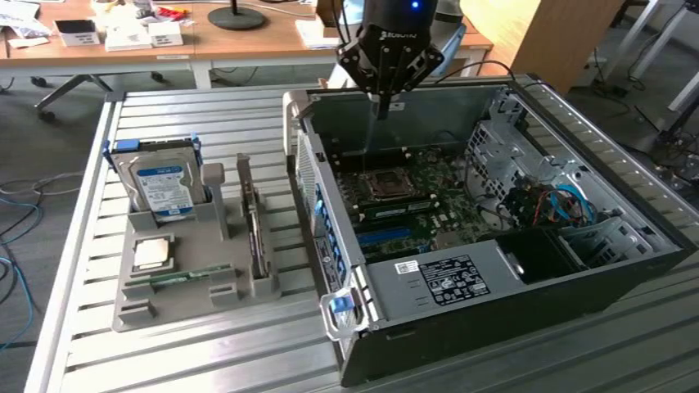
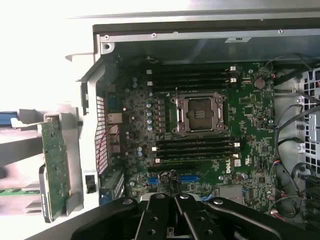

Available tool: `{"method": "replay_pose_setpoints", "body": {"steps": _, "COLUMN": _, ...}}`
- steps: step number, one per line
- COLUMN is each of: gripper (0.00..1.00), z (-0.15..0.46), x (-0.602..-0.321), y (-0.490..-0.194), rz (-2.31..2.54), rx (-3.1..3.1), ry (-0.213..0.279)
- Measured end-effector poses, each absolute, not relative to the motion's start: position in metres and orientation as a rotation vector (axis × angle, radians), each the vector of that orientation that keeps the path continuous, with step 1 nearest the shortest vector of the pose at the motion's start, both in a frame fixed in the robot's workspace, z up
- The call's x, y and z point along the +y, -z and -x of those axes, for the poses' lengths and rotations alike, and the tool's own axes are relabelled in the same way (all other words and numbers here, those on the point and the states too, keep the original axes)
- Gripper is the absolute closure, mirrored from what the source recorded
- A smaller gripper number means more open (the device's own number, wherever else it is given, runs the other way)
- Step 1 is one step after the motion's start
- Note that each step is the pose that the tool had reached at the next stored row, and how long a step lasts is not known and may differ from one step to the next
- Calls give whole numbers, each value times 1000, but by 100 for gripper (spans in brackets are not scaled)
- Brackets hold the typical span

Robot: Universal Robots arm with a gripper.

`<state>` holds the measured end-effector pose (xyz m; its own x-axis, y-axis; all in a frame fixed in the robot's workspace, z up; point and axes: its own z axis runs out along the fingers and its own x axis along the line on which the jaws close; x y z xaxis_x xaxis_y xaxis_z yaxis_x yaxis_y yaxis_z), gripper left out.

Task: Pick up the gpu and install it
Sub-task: 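Reach for the gpu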

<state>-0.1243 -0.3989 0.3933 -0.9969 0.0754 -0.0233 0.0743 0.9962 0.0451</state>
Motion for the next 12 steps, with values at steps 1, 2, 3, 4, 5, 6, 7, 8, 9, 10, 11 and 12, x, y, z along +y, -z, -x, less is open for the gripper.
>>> {"method": "replay_pose_setpoints", "body": {"steps": 1, "gripper": 89, "z": 125, "x": -399, "y": -393, "rz": -117, "rx": 3114, "ry": -69}}
{"method": "replay_pose_setpoints", "body": {"steps": 2, "gripper": 89, "z": 127, "x": -399, "y": -393, "rz": -117, "rx": 3114, "ry": -69}}
{"method": "replay_pose_setpoints", "body": {"steps": 3, "gripper": 89, "z": 128, "x": -399, "y": -393, "rz": -117, "rx": 3114, "ry": -69}}
{"method": "replay_pose_setpoints", "body": {"steps": 4, "gripper": 89, "z": 129, "x": -399, "y": -393, "rz": -117, "rx": 3114, "ry": -69}}
{"method": "replay_pose_setpoints", "body": {"steps": 5, "gripper": 89, "z": 131, "x": -399, "y": -393, "rz": -117, "rx": 3114, "ry": -69}}
{"method": "replay_pose_setpoints", "body": {"steps": 6, "gripper": 89, "z": 132, "x": -399, "y": -393, "rz": -117, "rx": 3114, "ry": -69}}
{"method": "replay_pose_setpoints", "body": {"steps": 7, "gripper": 89, "z": 134, "x": -399, "y": -393, "rz": -117, "rx": 3114, "ry": -69}}
{"method": "replay_pose_setpoints", "body": {"steps": 8, "gripper": 89, "z": 135, "x": -399, "y": -393, "rz": -117, "rx": 3114, "ry": -69}}
{"method": "replay_pose_setpoints", "body": {"steps": 9, "gripper": 89, "z": 137, "x": -399, "y": -393, "rz": -117, "rx": 3114, "ry": -69}}
{"method": "replay_pose_setpoints", "body": {"steps": 10, "gripper": 89, "z": 138, "x": -399, "y": -393, "rz": -116, "rx": 3114, "ry": -69}}
{"method": "replay_pose_setpoints", "body": {"steps": 11, "gripper": 89, "z": 139, "x": -399, "y": -393, "rz": -117, "rx": 3114, "ry": -69}}
{"method": "replay_pose_setpoints", "body": {"steps": 12, "gripper": 89, "z": 141, "x": -399, "y": -393, "rz": -117, "rx": 3114, "ry": -69}}
